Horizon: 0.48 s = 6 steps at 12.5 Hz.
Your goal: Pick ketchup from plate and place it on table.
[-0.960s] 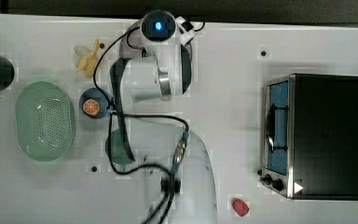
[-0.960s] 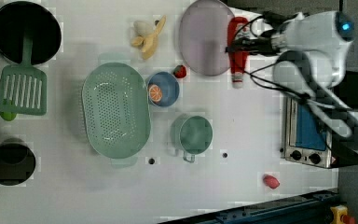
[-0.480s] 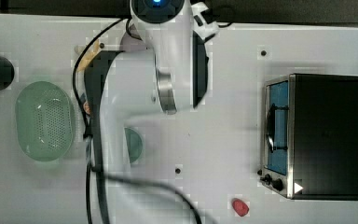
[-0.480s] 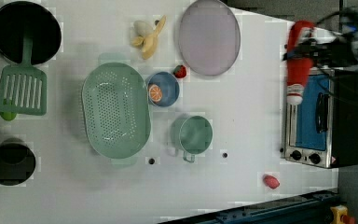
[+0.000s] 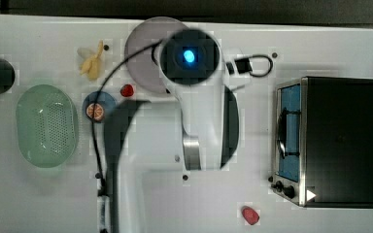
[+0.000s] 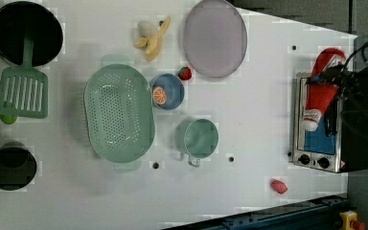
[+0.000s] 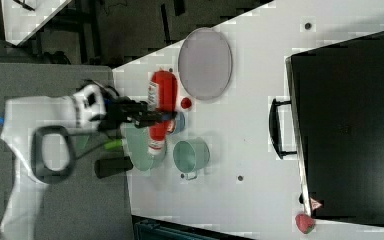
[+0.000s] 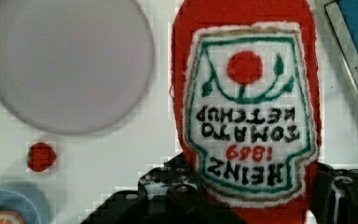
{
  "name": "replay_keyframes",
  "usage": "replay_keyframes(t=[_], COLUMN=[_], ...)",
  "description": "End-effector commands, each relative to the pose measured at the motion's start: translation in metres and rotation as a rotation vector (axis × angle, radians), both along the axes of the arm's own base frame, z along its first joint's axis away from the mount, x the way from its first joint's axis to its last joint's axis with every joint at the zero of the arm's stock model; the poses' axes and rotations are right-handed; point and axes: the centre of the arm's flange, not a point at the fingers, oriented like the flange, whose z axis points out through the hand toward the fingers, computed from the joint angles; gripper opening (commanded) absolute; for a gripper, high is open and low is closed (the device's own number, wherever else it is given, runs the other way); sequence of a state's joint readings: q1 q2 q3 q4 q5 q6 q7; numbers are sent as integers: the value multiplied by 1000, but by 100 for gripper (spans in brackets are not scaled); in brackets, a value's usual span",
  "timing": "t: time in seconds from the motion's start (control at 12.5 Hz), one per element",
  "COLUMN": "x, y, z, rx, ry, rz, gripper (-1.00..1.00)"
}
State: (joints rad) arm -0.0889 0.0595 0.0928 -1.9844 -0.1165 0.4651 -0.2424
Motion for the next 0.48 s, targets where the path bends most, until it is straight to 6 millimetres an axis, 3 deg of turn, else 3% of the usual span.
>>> replay_keyframes(t=[0.08, 0.48], x=[-28, -59], y=[-17, -25], z=[-66, -157], rx=[42, 90], ry=[38, 8], rz=[-105, -153], gripper=[20, 20])
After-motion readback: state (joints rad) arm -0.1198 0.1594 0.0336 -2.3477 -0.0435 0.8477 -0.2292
